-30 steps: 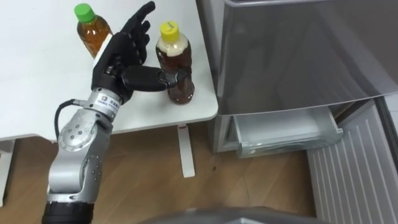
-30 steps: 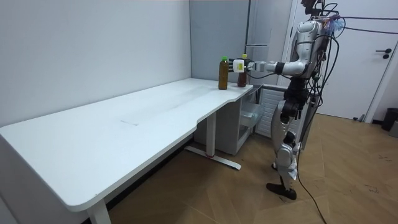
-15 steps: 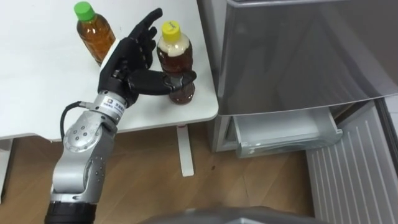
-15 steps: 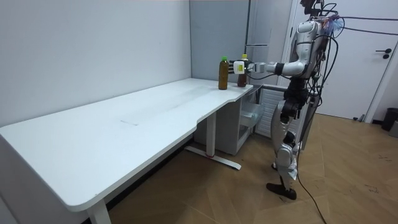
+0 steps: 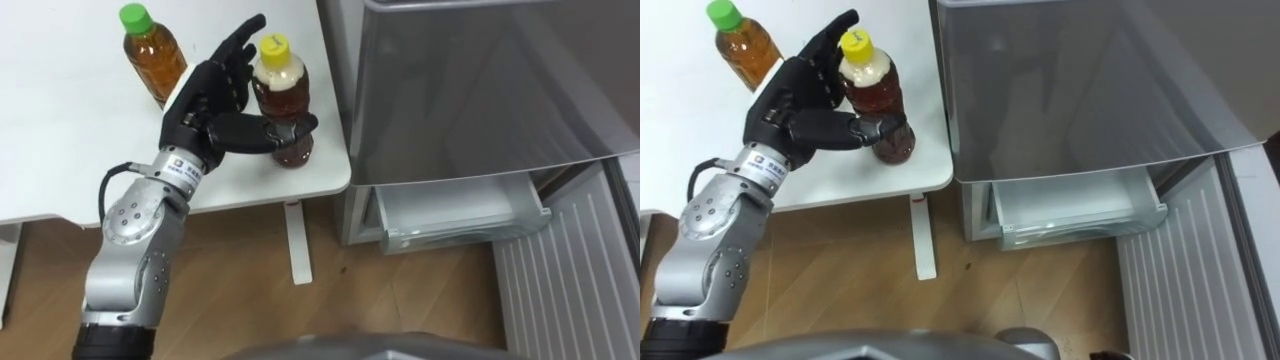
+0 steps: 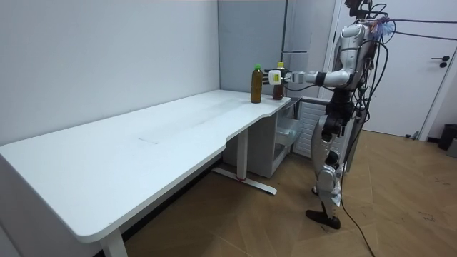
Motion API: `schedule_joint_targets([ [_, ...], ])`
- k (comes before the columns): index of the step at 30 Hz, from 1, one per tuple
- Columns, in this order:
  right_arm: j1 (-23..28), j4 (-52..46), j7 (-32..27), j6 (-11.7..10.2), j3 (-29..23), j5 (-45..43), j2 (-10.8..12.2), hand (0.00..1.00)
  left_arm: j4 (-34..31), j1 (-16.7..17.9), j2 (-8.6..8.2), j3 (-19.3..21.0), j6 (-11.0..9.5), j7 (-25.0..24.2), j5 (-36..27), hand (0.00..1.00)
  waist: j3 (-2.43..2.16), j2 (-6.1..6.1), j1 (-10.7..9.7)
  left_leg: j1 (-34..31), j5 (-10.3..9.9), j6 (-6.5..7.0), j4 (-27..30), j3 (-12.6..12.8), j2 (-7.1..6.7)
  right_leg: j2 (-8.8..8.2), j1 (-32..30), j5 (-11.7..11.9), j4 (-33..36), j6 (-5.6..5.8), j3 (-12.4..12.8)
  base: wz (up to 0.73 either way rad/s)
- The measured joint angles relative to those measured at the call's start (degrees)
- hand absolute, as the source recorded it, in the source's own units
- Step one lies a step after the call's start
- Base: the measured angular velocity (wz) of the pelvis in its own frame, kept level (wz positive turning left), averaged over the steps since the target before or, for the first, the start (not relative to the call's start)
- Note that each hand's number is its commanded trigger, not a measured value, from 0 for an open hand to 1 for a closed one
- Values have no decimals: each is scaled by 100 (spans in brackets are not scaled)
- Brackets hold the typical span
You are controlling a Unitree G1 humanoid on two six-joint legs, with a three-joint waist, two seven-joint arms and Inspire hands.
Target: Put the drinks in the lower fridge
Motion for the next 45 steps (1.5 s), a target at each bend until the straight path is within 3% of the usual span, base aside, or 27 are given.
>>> schedule_joint_targets([
  [1,5,1,4,3,0,0,0,0,0,0,0,-23,0,-3,0,16,1,11,0,0,0,0,-1,0,0,0,0,0,0,0,0,0],
  [2,6,2,6,4,0,0,0,0,0,0,0,-37,0,-5,0,52,3,24,-3,0,0,0,-2,0,0,0,0,0,0,0,1,0],
  [3,7,2,7,4,0,0,0,0,0,0,0,-47,0,-5,0,73,3,30,-5,0,0,0,-3,0,0,0,0,0,0,0,1,0],
  [4,7,9,11,3,2,0,-2,0,0,0,0,-69,0,-6,1,91,6,35,-9,0,0,0,-3,0,0,0,-1,0,0,0,0,0],
  [5,6,13,20,3,3,0,-2,0,0,0,0,-86,0,-10,1,100,10,42,-9,0,0,0,-4,0,0,0,-1,-1,0,-1,1,0],
  [22,-2,7,68,-47,125,-1,-1,0,-8,-5,5,-401,-5,-32,223,100,17,43,-9,-97,0,0,20,-1,-4,-7,-82,-15,3,-4,-4,0],
  [39,-105,7,2,-40,351,7,-15,0,-16,-5,7,-415,-1,-165,218,100,14,118,5,-140,0,-1,38,-7,-3,-6,-108,-15,-6,-4,-19,0],
  [45,-151,6,-7,-49,565,32,-12,0,-121,1,11,-734,1,-315,204,100,28,88,8,-145,0,-1,37,-5,-3,-6,-107,-15,-10,-4,-22,0],
])
